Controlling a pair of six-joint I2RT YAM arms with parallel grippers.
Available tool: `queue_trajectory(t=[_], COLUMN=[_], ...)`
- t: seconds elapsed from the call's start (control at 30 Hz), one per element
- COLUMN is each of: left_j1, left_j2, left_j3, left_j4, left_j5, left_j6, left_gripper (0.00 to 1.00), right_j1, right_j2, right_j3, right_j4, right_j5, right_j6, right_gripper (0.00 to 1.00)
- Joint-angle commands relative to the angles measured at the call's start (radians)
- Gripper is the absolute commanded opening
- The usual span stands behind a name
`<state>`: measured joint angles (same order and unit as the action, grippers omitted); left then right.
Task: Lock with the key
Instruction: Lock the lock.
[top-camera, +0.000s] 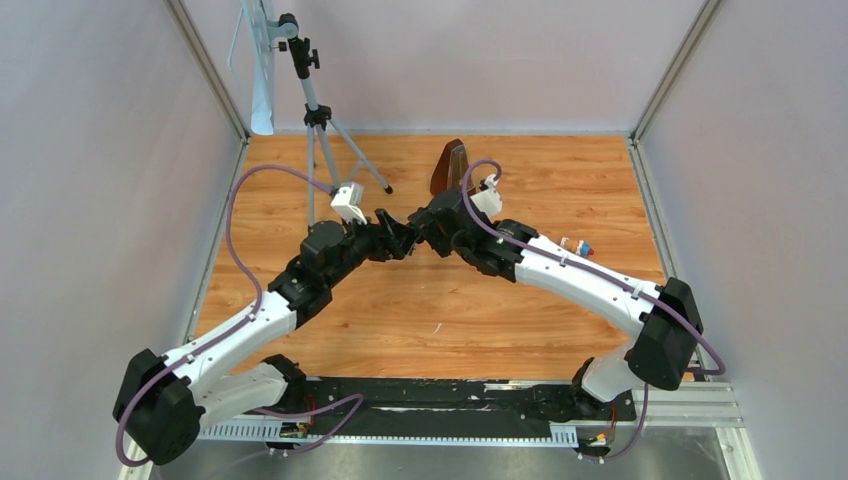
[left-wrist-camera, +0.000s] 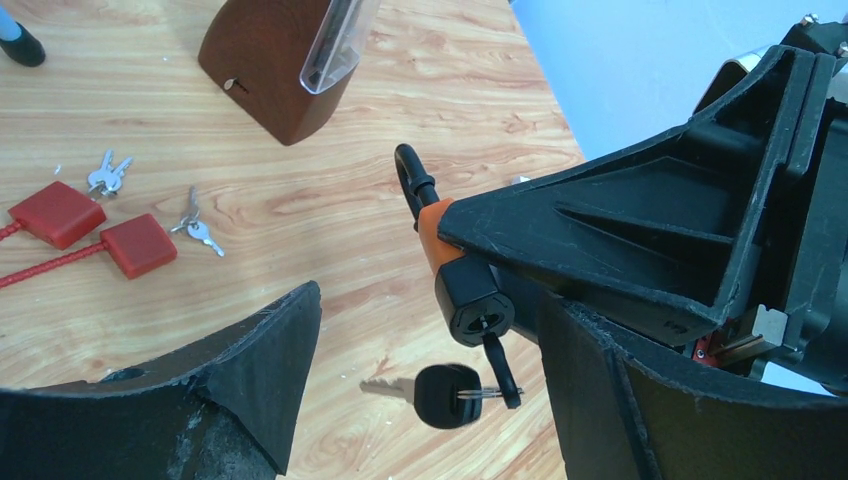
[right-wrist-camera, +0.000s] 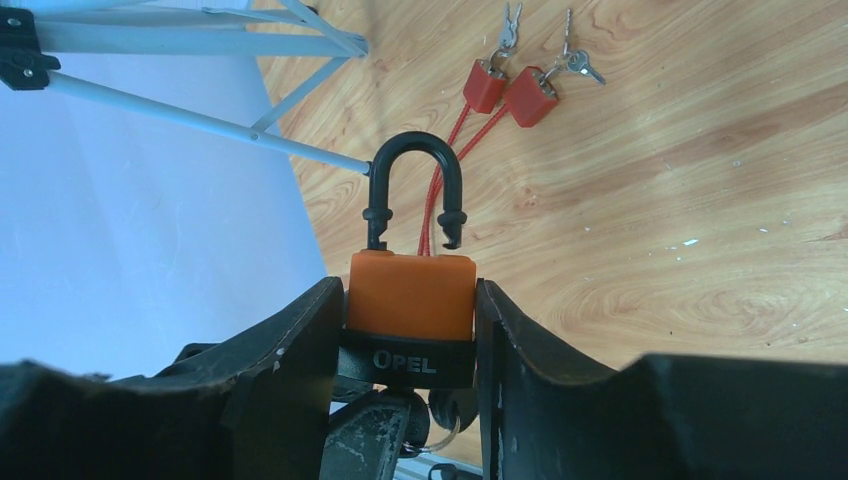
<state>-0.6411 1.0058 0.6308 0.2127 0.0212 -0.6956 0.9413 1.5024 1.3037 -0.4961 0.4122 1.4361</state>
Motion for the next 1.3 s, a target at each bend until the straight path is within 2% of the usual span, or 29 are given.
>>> queue_trajectory(t=[0.0,0.37,0.5,0.57,0.6,0.63,0.67,0.7,0.73,0.8,0.9,0.97,1.1,1.27], left_j1=[-0.031,-0.140,-0.158,-0.158,-0.159,-0.158,-0.157,-0.158,-0.158,-0.158,-0.157,-0.157,-0.157,-0.151], left_j2=[0.037,0.109,0.111,0.104,0.097,0.094,0.084,0.078,0.068,0.056,0.032,0.003,-0.076,-0.094], left_j3=[-0.008,-0.038,-0.040,-0.043,-0.044,-0.045,-0.046,-0.045,-0.044,-0.040,-0.033,-0.032,0.002,0.128], left_j4=[0.125,0.221,0.218,0.218,0.218,0.215,0.212,0.201,0.193,0.163,0.104,0.080,-0.005,-0.176], left_j5=[-0.073,-0.293,-0.338,-0.345,-0.350,-0.353,-0.360,-0.364,-0.368,-0.374,-0.372,-0.339,-0.193,0.127], left_j6=[-0.035,-0.076,-0.088,-0.085,-0.083,-0.077,-0.069,-0.065,-0.048,-0.024,0.015,0.052,0.123,0.221], left_gripper=[0.85,0.65,0.47,0.33,0.22,0.16,0.04,0.01,0.00,0.00,0.00,0.00,0.00,0.00], right_j1=[0.009,0.008,0.009,0.009,0.008,0.008,0.007,-0.002,-0.020,-0.079,-0.149,-0.193,-0.271,-0.317], right_j2=[-0.029,-0.002,0.000,-0.004,-0.007,-0.010,-0.012,-0.018,-0.029,-0.051,-0.085,-0.125,-0.242,-0.447], right_j3=[-0.002,-0.018,-0.029,-0.036,-0.042,-0.047,-0.056,-0.072,-0.106,-0.145,-0.181,-0.214,-0.339,-0.512], right_j4=[0.075,0.078,0.078,0.079,0.079,0.079,0.079,0.077,0.079,0.086,0.093,0.133,0.307,0.534], right_j5=[-0.051,-0.044,-0.047,-0.047,-0.044,-0.036,-0.027,-0.032,-0.061,-0.153,-0.234,-0.309,-0.558,-0.761], right_j6=[0.070,0.137,0.136,0.134,0.133,0.125,0.114,0.104,0.107,0.079,-0.102,-0.273,-0.538,-0.765], right_gripper=[0.34,0.36,0.38,0.41,0.44,0.48,0.54,0.61,0.69,0.77,0.92,0.97,0.96,0.90])
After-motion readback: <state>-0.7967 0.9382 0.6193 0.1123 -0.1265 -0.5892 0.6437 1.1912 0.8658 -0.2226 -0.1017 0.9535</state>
